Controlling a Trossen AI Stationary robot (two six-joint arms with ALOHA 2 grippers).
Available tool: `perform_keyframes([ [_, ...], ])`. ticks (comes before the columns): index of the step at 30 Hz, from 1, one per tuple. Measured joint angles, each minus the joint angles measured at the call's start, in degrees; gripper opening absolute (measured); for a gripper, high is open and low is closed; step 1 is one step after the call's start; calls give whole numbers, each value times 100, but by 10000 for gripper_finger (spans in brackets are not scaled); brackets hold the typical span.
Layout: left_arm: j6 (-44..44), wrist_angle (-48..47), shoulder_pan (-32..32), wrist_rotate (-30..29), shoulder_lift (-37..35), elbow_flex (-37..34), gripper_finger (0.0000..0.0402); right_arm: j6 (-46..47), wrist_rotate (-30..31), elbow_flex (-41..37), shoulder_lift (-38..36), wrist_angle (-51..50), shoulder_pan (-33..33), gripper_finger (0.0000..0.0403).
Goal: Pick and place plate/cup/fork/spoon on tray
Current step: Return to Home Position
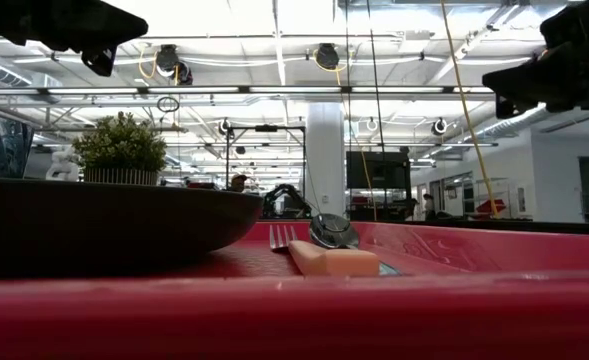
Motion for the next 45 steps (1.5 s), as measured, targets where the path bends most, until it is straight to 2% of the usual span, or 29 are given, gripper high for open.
perform_keyframes([
  [9, 191, 109, 0, 1, 0, -54, 19, 74, -25, 0, 34, 34, 2, 0],
  [16, 524, 1471, 47, 16, -134, -994, 19, 76, -25, 0, 35, 36, 2, 0],
  [22, 652, 2606, 192, 755, -330, -1588, 5, 76, -27, 0, 35, 36, 2, 0],
  [29, 903, 2513, 566, 1290, -550, -1652, 8, 76, -25, 0, 35, 36, 2, 0],
  [45, 776, 1589, 1276, 1300, -761, -1652, 9, 76, -27, 0, 35, 37, 2, 0],
])
